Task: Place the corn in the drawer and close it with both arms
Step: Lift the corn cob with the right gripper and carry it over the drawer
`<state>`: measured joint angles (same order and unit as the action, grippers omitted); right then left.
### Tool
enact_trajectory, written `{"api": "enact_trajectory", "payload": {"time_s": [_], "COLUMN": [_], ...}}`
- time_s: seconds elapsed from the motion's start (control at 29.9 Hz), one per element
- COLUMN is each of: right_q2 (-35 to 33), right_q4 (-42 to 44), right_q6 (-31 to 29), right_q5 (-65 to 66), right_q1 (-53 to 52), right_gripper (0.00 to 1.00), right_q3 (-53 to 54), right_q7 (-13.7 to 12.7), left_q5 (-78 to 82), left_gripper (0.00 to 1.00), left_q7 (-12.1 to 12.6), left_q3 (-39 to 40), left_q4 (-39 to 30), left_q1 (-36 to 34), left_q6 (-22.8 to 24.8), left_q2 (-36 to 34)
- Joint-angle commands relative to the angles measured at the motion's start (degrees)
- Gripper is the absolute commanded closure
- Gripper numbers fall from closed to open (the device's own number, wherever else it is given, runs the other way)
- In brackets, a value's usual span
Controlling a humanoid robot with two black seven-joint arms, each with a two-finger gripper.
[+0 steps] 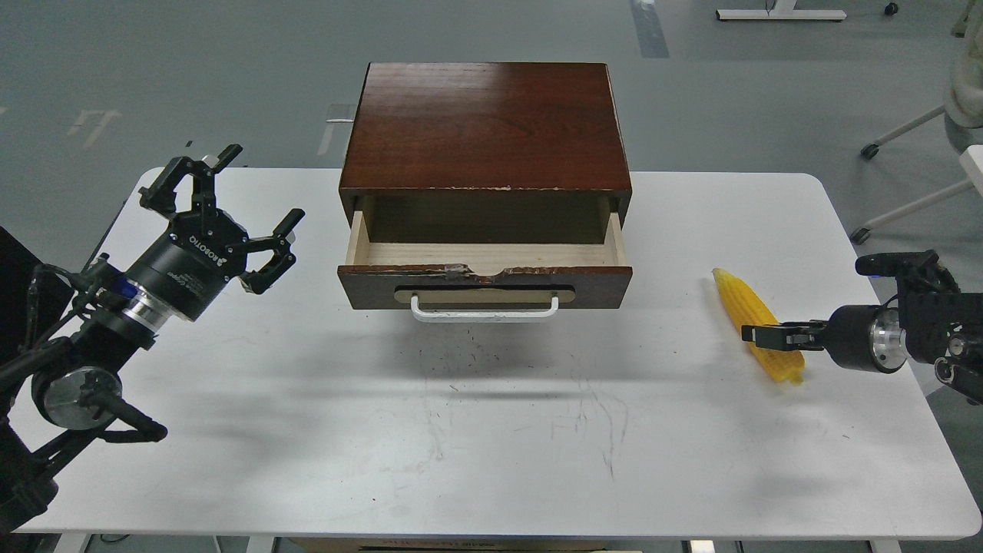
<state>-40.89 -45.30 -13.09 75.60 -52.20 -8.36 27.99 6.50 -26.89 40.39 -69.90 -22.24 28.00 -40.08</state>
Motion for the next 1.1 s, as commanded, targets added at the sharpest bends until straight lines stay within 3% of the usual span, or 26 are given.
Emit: {"api": "enact_trajectory", "payload": {"time_s": [0.0,0.17,0.43,0.67,0.87,1.07], "right_q2": [-0.50,-4.36,-4.02,10.80,23.47,30.70], "right_q4": [-0.58,-4.00,-8.05,-9.90,-12.01,-13.77], "right_q6": [0.17,0.00,-1.58,-3.43,-2.99,1.23], "right_q5": [-0.53,-2.81,-4.32,-5.02,-4.50,-0.89], "right_q1": [-1.48,-10.08,-28.02,-47.17,-52.29,-55.29], "right_gripper": [0.92,0.92,0.91,0.91,0.91,0.90], "right_q3": [0.45,1.07,-1.21,-14.55,-19.40,-25.03], "right_q7": [0.01,0.01,0.01,0.01,0.01,0.01], "left_q5": [0.00,0.00,0.00,0.00,0.00,0.00], "left_gripper": [0.00,0.00,0.00,0.00,0.00,0.00], "left_q7": [0.00,0.00,0.00,0.00,0.09,0.09], "left_q3": [0.04,0.82,1.00,1.62,1.71,1.71], "left_q4": [-0.07,0.02,0.02,-0.07,-0.07,-0.07], "left_q1": [-0.09,-0.17,-0.26,-0.26,-0.17,-0.26], "left_q6": [0.00,0.00,0.00,0.00,0.00,0.00], "left_q2": [-0.17,-0.35,-0.35,-0.35,-0.43,-1.14]}}
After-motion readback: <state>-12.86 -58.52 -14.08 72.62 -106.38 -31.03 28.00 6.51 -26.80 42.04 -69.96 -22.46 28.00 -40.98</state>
